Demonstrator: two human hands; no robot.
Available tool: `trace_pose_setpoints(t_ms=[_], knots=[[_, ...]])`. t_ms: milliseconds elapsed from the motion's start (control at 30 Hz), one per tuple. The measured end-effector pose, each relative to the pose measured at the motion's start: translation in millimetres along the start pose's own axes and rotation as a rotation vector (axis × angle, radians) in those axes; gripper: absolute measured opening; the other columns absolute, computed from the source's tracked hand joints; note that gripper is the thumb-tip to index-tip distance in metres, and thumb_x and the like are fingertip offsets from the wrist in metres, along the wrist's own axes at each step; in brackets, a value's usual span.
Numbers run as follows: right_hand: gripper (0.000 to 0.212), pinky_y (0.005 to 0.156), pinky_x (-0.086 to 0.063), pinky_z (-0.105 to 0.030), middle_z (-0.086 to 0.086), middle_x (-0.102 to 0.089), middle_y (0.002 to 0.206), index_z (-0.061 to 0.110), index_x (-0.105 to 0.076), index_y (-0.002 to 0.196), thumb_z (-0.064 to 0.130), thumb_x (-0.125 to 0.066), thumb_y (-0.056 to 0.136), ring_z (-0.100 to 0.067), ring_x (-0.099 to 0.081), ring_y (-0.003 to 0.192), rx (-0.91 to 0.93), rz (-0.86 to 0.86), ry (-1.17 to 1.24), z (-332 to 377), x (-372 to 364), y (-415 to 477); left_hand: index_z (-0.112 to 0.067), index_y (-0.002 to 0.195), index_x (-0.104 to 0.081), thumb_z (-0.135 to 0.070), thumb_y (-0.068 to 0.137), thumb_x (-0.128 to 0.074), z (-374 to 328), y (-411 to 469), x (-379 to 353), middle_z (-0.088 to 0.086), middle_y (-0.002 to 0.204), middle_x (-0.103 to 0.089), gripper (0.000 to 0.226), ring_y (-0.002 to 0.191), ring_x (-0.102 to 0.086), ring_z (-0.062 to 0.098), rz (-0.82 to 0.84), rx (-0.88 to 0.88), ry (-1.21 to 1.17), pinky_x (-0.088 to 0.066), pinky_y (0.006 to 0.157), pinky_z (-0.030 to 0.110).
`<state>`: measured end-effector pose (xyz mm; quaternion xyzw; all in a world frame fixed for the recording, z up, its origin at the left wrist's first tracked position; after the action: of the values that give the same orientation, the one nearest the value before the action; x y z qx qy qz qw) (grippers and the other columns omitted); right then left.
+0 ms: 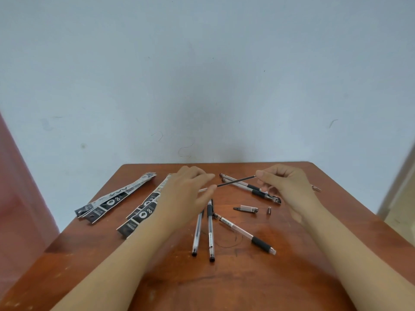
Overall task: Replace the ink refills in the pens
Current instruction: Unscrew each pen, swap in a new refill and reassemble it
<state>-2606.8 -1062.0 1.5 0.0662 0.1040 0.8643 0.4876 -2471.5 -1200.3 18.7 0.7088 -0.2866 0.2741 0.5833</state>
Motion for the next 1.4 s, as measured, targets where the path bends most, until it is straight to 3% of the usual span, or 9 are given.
trace_pose_setpoints(t_ms=[67,167,367,533,633,867,1033,1267,1400], knots=[[0.023,0.041,-0.037,-0.013,0.005,-0.059,0.044,0.012,-0.062,0.057,0.005,-0.066,0.079,-0.002,-0.047,0.040,0.012,0.015,-0.008,0.8,-4.4,-1.7,-0.013,0.097,-0.069,-0.033,0.080,-0.048,-7.9,-0.8,-2.9,0.001,0.083,-0.068,0.034,0.076,-0.062,0.019,0.002,-0.036,0.002,-0.043,0.063,0.028],[0.022,0.042,-0.037,-0.014,0.003,-0.059,0.045,0.012,-0.064,0.057,0.007,-0.067,0.078,-0.005,-0.047,0.042,0.021,0.037,-0.015,1.0,-9.4,-3.7,-0.013,0.105,-0.067,-0.019,0.082,-0.058,-12.1,-1.7,-7.2,0.003,0.090,-0.068,0.025,0.081,-0.062,0.020,0.032,-0.036,-0.055,-0.046,0.068,0.030],[0.021,0.041,-0.037,-0.014,0.005,-0.060,0.045,0.010,-0.064,0.058,0.008,-0.066,0.079,-0.003,-0.049,0.041,0.024,0.088,-0.039,0.9,-17.1,-6.5,-0.014,0.100,-0.069,-0.013,0.079,-0.051,-13.8,-2.5,-10.7,0.001,0.077,-0.070,0.028,0.066,-0.064,0.019,0.070,-0.053,-0.073,-0.054,0.052,0.037],[0.024,0.043,-0.038,-0.015,0.005,-0.064,0.050,0.013,-0.066,0.060,0.014,-0.062,0.084,-0.003,-0.050,0.042,-0.013,0.109,-0.050,-1.1,-18.0,-7.0,-0.013,0.106,-0.066,-0.007,0.086,-0.052,-12.1,-2.4,-11.3,0.004,0.085,-0.070,0.026,0.077,-0.063,0.022,0.069,-0.031,-0.080,-0.053,0.065,0.040],[0.028,0.043,-0.037,-0.016,0.005,-0.064,0.050,0.014,-0.064,0.059,0.018,-0.059,0.086,-0.003,-0.050,0.041,-0.040,0.107,-0.056,-2.4,-17.9,-6.9,-0.014,0.114,-0.062,-0.008,0.090,-0.049,-11.3,-2.4,-11.4,0.004,0.094,-0.068,0.028,0.087,-0.060,0.020,0.071,0.000,-0.106,-0.049,0.075,0.034],[0.029,0.047,-0.038,-0.018,0.007,-0.063,0.049,0.017,-0.063,0.056,0.020,-0.062,0.085,-0.003,-0.050,0.042,-0.015,0.111,-0.143,-1.1,-18.2,-7.2,-0.014,0.114,-0.061,-0.007,0.090,-0.048,-10.8,-3.3,-11.4,0.004,0.093,-0.066,0.029,0.085,-0.060,0.021,0.077,0.008,-0.115,-0.050,0.072,0.036],[0.026,0.043,-0.039,-0.012,0.006,-0.061,0.047,0.014,-0.063,0.058,0.016,-0.062,0.084,-0.001,-0.049,0.040,-0.001,0.104,-0.151,-1.1,-17.9,-6.7,-0.014,0.118,-0.058,-0.007,0.092,-0.044,-11.5,-3.0,-12.0,0.003,0.098,-0.064,0.031,0.089,-0.057,0.017,0.102,0.020,-0.134,-0.044,0.072,0.025],[0.030,0.043,-0.039,-0.012,0.006,-0.057,0.041,0.015,-0.060,0.055,0.013,-0.062,0.084,-0.001,-0.047,0.038,0.026,0.080,-0.154,-3.4,-15.3,-2.9,-0.012,0.121,-0.055,0.001,0.090,-0.040,-13.5,-1.9,-14.1,0.007,0.096,-0.063,0.037,0.088,-0.057,0.020,0.190,0.036,-0.173,-0.047,0.081,0.033],[0.026,0.042,-0.039,-0.011,0.007,-0.055,0.040,0.012,-0.061,0.058,0.011,-0.062,0.084,0.001,-0.045,0.037,0.046,0.075,-0.148,-1.2,-13.7,-1.1,-0.011,0.116,-0.059,0.007,0.088,-0.041,-11.7,2.3,-13.4,0.007,0.091,-0.065,0.039,0.069,-0.052,0.009,0.197,0.043,-0.230,-0.046,0.071,0.020]])
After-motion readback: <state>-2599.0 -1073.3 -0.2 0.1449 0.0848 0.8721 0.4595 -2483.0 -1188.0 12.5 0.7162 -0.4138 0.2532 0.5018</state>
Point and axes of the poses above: each hand's wrist, its own y-axis towards the middle knuckle, its own x-axis out of the back of the hand, z = x × y, the point moved 7 cm from there along y, towards the middle knuckle
